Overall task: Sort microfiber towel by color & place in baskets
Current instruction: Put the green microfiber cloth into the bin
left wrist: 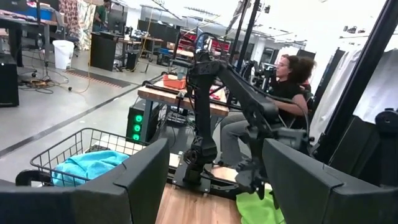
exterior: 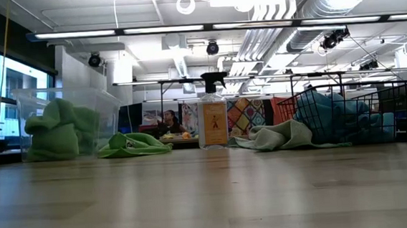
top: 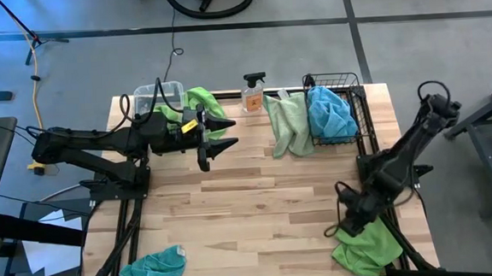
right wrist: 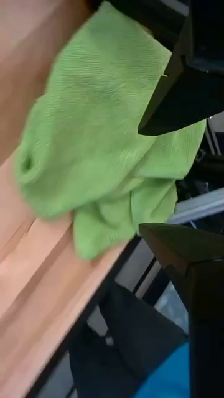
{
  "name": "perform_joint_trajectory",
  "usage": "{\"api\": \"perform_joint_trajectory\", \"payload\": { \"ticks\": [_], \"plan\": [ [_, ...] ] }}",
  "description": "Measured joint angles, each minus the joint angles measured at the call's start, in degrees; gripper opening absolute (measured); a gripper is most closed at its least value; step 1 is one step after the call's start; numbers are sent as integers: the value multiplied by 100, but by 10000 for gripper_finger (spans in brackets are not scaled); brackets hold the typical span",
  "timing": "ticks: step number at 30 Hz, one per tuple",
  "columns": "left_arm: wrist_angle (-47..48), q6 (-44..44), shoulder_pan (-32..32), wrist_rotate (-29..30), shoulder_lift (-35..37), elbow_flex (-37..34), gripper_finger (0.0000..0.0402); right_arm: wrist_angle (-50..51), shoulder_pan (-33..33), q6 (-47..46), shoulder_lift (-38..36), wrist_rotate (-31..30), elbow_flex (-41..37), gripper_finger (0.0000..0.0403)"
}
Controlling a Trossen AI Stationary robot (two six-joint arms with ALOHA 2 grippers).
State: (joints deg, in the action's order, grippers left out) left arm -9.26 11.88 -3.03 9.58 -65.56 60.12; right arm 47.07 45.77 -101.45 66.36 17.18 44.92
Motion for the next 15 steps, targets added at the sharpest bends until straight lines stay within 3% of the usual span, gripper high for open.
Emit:
{"api": "perform_joint_trajectory", "payload": {
  "ticks": [4,15],
  "plan": [
    [2,2,0,0,0,0,245,-495,306,-371,345,50,-181,240],
    [2,11,0,0,0,2,245,-957,619,-196,1795,581,-181,240]
  ]
}}
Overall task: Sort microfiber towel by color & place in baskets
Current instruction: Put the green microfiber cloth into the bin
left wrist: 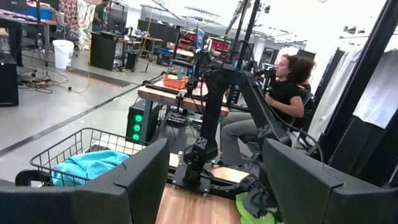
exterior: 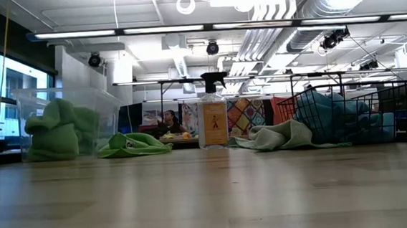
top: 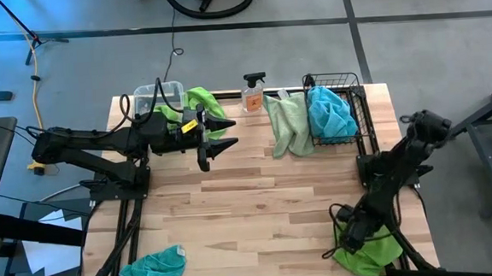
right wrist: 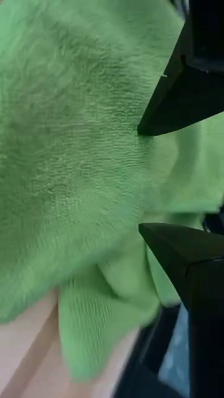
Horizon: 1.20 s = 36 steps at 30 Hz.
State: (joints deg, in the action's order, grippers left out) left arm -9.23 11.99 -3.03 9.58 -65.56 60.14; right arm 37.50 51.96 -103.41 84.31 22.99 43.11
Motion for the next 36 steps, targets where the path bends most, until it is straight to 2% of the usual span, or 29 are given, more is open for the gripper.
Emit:
{"api": "perform_joint_trajectory", "payload": {
  "ticks": [8,15,18,20,23,24,29,36],
  "plan": [
    [7,134,0,-2,0,0,245,-303,140,148,787,79,11,240],
    [15,140,0,-2,0,0,245,-523,254,330,1067,206,31,232],
    [24,140,0,-2,0,0,245,-547,305,521,1071,213,28,191],
    [31,140,0,-2,0,0,245,-590,337,648,1077,243,25,137],
    [33,139,0,-2,0,0,245,-764,364,778,1084,289,11,33],
    [33,138,0,0,0,0,245,-872,365,825,1084,320,8,19],
    [61,140,0,-1,33,0,245,-1075,365,989,978,336,15,6],
    [53,-79,-2,58,357,0,245,-548,317,1297,235,-536,185,3]
  ]
}}
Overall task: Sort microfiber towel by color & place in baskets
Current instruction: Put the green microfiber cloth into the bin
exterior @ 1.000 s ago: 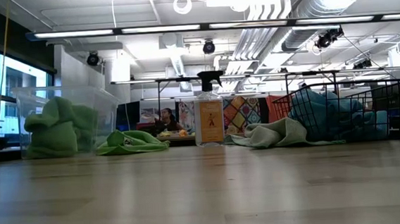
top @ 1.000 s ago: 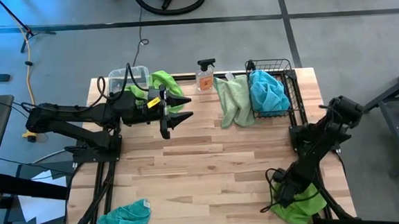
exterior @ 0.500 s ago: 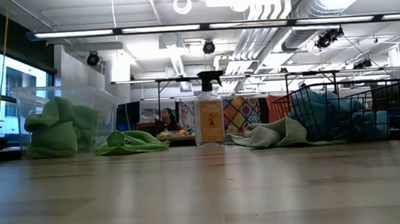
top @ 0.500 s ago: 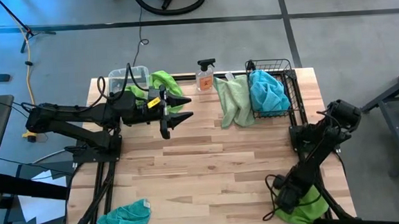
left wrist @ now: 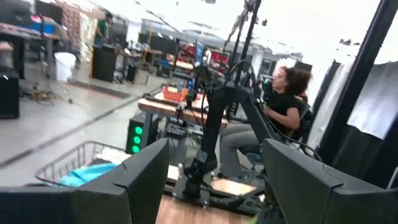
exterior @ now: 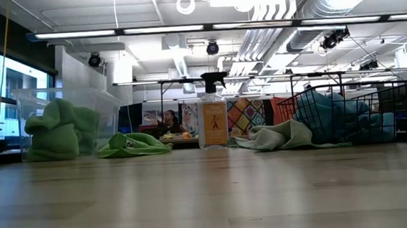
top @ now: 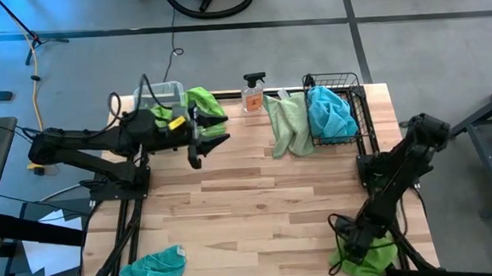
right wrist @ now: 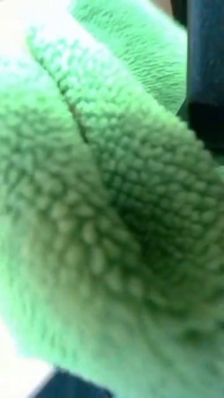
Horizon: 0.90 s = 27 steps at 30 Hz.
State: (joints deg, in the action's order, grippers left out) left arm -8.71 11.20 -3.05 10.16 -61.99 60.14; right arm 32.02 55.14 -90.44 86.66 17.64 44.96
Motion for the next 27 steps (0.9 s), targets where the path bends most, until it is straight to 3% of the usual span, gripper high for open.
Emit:
{"api": "perform_joint_trajectory", "payload": {
  "ticks": [6,9,12,20,27],
  "plan": [
    [103,-305,0,336,328,2,245,10,-277,474,-1078,-1417,18,1],
    [203,-473,0,550,432,7,245,-156,-488,1307,-1621,-2282,21,1],
    [322,-588,2,679,469,7,245,-442,-819,2387,-2036,-2760,25,1],
    [994,-991,0,692,462,4,245,-1719,-2137,5207,-2296,-2830,27,1],
    [1093,-1148,0,689,462,4,245,-4295,-3407,7202,-2293,-2737,27,1]
  ]
}}
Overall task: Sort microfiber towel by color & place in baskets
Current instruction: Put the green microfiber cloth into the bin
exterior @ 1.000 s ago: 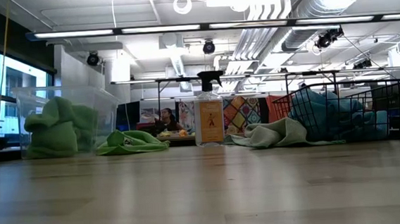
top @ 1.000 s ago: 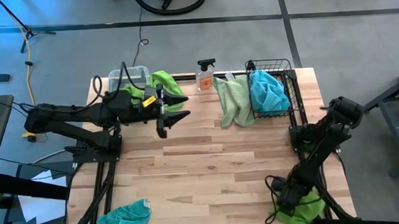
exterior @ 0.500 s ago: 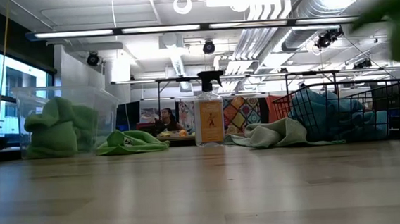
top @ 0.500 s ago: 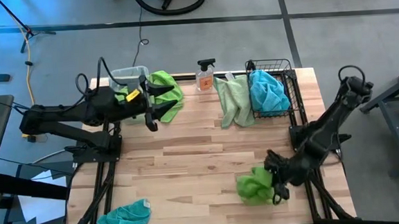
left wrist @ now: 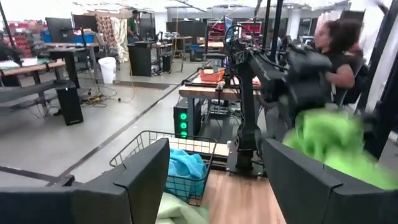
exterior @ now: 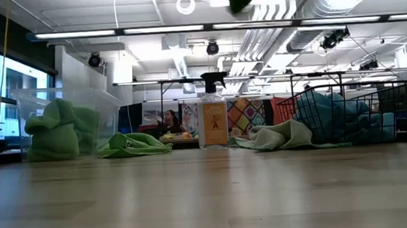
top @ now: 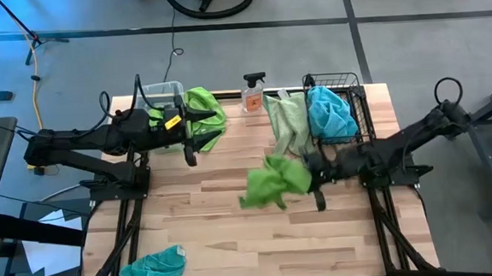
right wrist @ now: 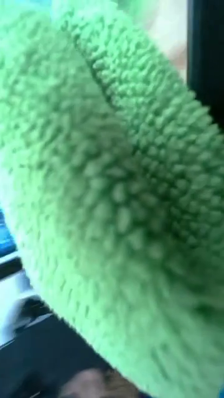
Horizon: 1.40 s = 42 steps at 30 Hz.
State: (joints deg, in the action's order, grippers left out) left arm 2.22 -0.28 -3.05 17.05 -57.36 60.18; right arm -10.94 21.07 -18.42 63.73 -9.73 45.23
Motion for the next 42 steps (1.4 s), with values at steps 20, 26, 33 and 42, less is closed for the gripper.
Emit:
{"api": "perform_joint_trajectory", "payload": {
  "ticks": [20,26,33,42],
  "plan": [
    [-116,463,-257,-596,-26,-4,245,1279,-1585,2620,605,635,2338,0],
    [-204,472,-282,-595,-75,-5,245,1296,-1585,2639,795,679,2424,0],
    [-825,304,-280,-596,-400,-5,245,1028,-1585,2639,884,685,2422,0],
    [-984,366,-280,-775,-835,268,260,952,-1585,2605,889,688,2420,0]
  ]
}}
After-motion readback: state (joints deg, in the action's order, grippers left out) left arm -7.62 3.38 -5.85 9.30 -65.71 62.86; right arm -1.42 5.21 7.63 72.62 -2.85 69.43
